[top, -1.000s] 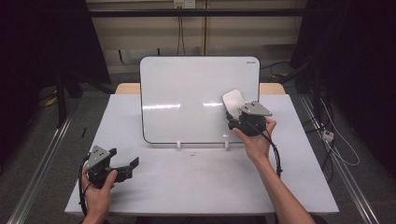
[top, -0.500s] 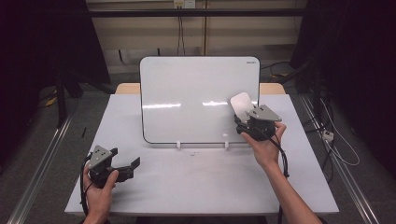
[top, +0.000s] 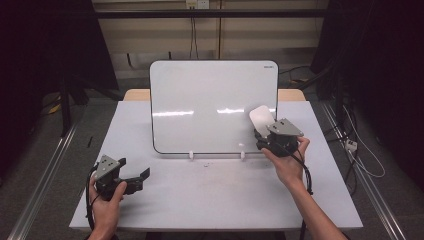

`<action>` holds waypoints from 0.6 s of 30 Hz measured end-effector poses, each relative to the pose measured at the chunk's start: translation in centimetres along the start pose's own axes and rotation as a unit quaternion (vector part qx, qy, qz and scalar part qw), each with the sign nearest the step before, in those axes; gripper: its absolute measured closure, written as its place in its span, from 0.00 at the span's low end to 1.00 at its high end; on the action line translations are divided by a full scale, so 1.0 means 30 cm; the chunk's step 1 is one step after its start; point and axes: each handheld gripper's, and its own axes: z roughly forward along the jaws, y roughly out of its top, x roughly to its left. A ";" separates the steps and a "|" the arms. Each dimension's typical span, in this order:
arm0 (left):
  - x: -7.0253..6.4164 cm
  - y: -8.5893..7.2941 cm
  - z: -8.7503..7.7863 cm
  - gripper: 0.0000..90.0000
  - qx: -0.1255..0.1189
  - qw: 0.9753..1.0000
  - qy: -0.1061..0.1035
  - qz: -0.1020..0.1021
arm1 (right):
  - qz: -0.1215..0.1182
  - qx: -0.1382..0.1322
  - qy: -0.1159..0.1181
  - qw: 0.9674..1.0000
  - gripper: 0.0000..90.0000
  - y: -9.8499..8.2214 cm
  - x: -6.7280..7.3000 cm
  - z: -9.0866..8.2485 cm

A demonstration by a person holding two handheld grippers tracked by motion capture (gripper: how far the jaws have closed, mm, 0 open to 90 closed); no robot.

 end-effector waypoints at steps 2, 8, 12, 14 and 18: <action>-0.004 0.000 -0.003 0.06 -0.004 1.000 0.000 -0.001 | -0.001 0.003 0.001 1.000 0.35 -0.009 0.001 -0.002; 0.007 -0.005 -0.015 0.06 -0.005 1.000 0.005 -0.006 | -0.007 0.008 0.001 1.000 0.35 -0.031 0.020 -0.002; 0.008 -0.006 -0.022 0.06 -0.008 1.000 0.006 -0.009 | -0.021 0.014 0.004 1.000 0.35 -0.046 0.041 0.010; 0.010 -0.008 -0.024 0.06 -0.006 1.000 0.006 -0.006 | -0.023 0.017 -0.004 1.000 0.35 -0.051 0.040 0.022; 0.005 -0.006 -0.023 0.06 -0.006 1.000 0.007 -0.005 | -0.027 0.021 -0.009 0.999 0.35 -0.059 0.043 0.044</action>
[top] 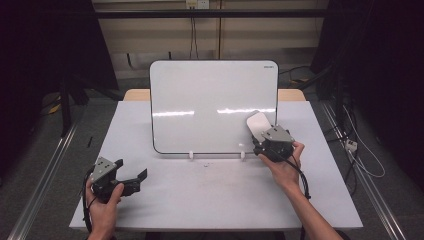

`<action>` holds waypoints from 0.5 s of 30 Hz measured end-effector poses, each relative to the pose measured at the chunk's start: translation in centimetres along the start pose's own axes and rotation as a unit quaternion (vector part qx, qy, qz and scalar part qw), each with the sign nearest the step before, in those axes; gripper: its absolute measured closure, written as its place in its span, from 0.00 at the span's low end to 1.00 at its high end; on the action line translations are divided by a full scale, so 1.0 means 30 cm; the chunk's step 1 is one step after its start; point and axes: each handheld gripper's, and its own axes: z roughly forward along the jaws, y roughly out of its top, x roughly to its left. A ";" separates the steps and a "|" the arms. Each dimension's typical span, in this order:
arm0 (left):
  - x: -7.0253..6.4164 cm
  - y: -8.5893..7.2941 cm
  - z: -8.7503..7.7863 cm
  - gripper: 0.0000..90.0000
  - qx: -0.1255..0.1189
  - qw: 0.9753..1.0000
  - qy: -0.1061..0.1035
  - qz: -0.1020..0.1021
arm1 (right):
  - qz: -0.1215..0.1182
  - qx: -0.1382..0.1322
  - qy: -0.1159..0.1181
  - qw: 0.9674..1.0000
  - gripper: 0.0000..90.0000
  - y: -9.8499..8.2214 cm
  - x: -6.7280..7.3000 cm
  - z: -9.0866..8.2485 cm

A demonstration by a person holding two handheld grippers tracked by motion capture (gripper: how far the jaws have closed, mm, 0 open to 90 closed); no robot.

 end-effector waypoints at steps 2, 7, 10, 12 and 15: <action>-0.005 0.001 0.004 0.06 0.000 1.000 0.001 -0.003 | -0.004 0.000 0.000 1.000 0.35 0.000 0.008 0.006; -0.010 0.002 0.009 0.06 0.005 1.000 -0.001 0.001 | -0.016 0.007 -0.018 1.000 0.35 -0.008 0.026 0.031; -0.009 0.003 0.009 0.06 0.005 1.000 -0.001 0.001 | -0.016 0.009 -0.019 1.000 0.35 -0.013 0.027 0.038; -0.008 0.003 0.011 0.06 0.006 1.000 -0.001 0.001 | -0.016 0.008 -0.019 1.000 0.35 -0.014 0.028 0.038; -0.009 0.002 0.013 0.06 0.004 1.000 -0.001 -0.002 | -0.015 0.008 -0.020 1.000 0.35 -0.014 0.028 0.038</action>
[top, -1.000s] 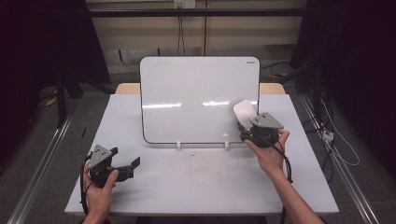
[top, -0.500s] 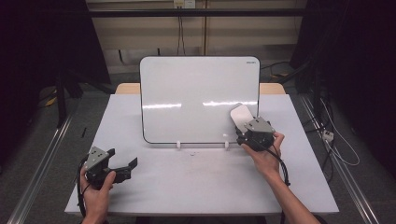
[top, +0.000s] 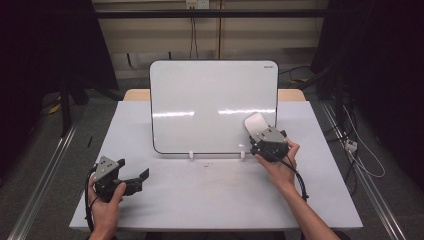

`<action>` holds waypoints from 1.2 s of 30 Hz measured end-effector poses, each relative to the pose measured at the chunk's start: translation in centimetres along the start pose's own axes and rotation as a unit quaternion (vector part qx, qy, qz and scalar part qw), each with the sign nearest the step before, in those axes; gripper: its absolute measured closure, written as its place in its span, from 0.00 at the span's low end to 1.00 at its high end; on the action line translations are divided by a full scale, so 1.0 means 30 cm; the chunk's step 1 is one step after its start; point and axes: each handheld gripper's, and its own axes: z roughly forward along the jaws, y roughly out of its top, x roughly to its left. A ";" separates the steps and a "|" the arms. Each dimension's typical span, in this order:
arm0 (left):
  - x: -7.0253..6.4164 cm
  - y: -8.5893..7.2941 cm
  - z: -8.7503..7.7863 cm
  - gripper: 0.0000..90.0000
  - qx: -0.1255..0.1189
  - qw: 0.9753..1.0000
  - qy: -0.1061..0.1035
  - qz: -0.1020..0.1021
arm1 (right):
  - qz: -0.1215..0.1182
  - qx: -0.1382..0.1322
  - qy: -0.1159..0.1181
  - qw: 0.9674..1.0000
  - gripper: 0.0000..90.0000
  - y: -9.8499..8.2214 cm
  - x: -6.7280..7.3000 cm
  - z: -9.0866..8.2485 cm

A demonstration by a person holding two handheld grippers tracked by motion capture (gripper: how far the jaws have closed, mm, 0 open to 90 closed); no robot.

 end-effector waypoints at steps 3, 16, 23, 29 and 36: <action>-0.003 -0.001 0.002 0.06 0.002 1.000 -0.001 0.002 | 0.002 0.000 0.000 1.000 0.35 0.000 0.000 0.000; -0.007 0.000 0.005 0.06 0.002 1.000 -0.003 0.004 | 0.030 0.000 0.028 0.999 0.27 0.001 -0.021 -0.002; -0.002 -0.002 0.001 0.06 0.005 1.000 -0.002 0.015 | 0.065 -0.007 0.053 0.996 0.09 0.004 -0.032 -0.013; 0.000 -0.005 0.002 0.06 0.003 1.000 -0.002 0.008 | 0.096 -0.013 0.085 0.992 0.07 0.015 -0.045 -0.035; -0.001 0.000 0.014 0.06 0.006 1.000 -0.009 0.010 | 0.103 0.006 0.086 0.991 0.07 0.002 -0.075 -0.065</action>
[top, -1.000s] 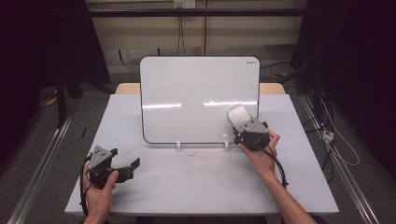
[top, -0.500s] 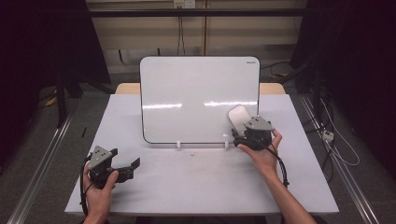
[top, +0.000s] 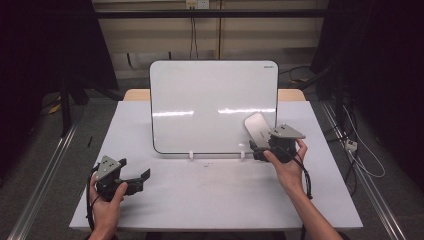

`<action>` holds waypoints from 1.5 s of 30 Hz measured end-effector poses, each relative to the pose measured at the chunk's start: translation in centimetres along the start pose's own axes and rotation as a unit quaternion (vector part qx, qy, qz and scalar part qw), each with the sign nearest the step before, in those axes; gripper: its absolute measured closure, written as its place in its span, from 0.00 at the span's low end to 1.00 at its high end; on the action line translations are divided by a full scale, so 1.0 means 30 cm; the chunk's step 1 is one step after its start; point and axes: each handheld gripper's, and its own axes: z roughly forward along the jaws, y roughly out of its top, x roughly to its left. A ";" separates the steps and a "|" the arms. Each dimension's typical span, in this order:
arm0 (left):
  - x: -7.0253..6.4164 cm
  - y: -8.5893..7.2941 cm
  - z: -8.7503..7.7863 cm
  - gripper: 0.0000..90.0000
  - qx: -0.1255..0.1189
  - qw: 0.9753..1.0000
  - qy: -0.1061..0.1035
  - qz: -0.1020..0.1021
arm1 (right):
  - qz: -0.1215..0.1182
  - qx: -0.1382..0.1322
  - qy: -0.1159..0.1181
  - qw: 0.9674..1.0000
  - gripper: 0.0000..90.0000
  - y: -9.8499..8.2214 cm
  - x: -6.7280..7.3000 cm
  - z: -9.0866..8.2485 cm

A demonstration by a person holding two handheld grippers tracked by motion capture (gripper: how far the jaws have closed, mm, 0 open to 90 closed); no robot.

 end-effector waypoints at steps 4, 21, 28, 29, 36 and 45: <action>-0.002 0.000 0.002 0.06 0.001 1.000 -0.002 0.001 | 0.007 0.003 0.002 1.000 0.07 -0.015 -0.016 -0.021; -0.008 0.014 0.021 0.06 0.001 1.000 -0.002 0.010 | 0.033 -0.008 -0.004 0.999 0.07 -0.099 -0.042 -0.149; -0.021 0.020 0.020 0.06 -0.003 1.000 0.000 0.013 | 0.038 -0.006 -0.006 0.999 0.07 -0.150 -0.050 -0.172; -0.023 0.020 0.019 0.06 -0.003 1.000 0.001 0.016 | 0.038 -0.003 -0.005 0.999 0.07 -0.156 -0.051 -0.177; -0.021 0.017 0.020 0.06 0.001 1.000 0.007 0.013 | 0.052 0.002 -0.006 0.999 0.07 -0.213 -0.061 -0.215; -0.019 0.015 0.021 0.06 0.004 1.000 0.009 0.012 | 0.061 0.005 -0.015 0.998 0.06 -0.271 -0.080 -0.244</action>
